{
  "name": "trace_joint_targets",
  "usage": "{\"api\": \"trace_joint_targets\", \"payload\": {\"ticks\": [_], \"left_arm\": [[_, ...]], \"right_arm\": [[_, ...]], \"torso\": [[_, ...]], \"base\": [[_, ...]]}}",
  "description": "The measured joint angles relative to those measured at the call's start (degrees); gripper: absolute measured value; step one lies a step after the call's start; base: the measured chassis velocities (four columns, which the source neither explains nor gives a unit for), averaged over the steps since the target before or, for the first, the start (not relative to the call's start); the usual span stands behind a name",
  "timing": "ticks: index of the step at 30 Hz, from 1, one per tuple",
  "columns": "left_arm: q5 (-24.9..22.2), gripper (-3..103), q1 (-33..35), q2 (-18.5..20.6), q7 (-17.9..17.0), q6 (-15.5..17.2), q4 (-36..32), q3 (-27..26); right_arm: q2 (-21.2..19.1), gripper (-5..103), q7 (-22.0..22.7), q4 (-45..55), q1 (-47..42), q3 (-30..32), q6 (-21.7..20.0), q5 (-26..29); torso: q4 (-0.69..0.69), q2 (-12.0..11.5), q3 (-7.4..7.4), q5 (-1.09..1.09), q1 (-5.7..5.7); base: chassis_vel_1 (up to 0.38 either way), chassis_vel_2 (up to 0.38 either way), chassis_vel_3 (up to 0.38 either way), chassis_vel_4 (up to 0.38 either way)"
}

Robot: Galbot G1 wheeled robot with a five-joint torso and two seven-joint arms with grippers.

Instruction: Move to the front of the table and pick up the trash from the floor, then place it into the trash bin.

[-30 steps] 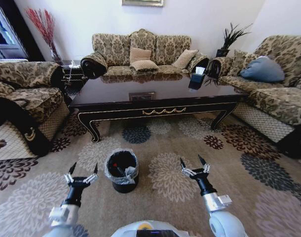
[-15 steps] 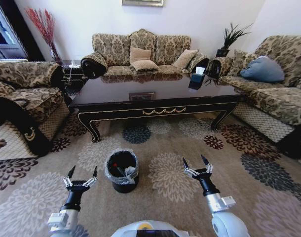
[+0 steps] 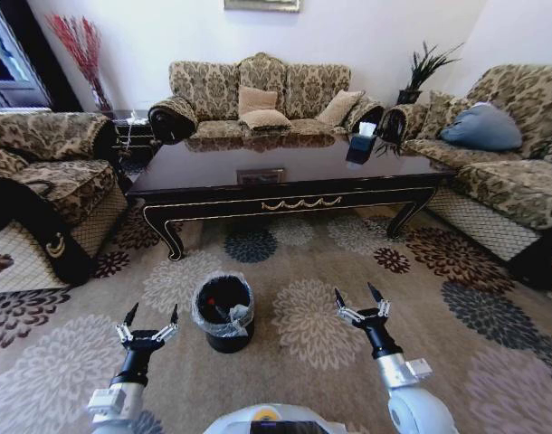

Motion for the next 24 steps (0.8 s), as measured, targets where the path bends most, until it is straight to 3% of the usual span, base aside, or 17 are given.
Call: {"api": "trace_joint_targets", "payload": {"ticks": [9, 19, 22, 24], "left_arm": [[0.0, 100, 0.0, 0.0, 0.0, 0.1, 0.0, 0.0], [-0.1, 100, 0.0, 0.0, -0.1, 0.1, 0.0, 0.0], [-0.1, 100, 0.0, 0.0, -0.1, 0.1, 0.0, 0.0], [-0.1, 100, 0.0, 0.0, -0.1, 0.1, 0.0, 0.0]], "right_arm": [[0.0, 100, 0.0, 0.0, 0.0, 0.0, 0.0, 0.0], [0.0, 100, 0.0, 0.0, 0.0, 0.0, -0.1, 0.0], [0.0, 100, 0.0, 0.0, 0.0, 0.0, -0.1, 0.0], [0.0, 100, 0.0, 0.0, 0.0, 0.0, -0.1, 0.0]], "torso": [[0.0, 0.0, 0.0, -0.01, 0.0], [0.01, 0.0, 0.0, -0.03, 0.0], [0.0, 0.0, 0.0, 0.05, 0.0], [0.01, 0.0, -0.01, -0.06, 0.0]], "base": [[0.144, -0.177, -0.175, 0.171], [0.291, -0.285, -0.296, 0.289], [0.353, -0.362, -0.362, 0.365], [0.361, -0.382, -0.362, 0.377]]}}
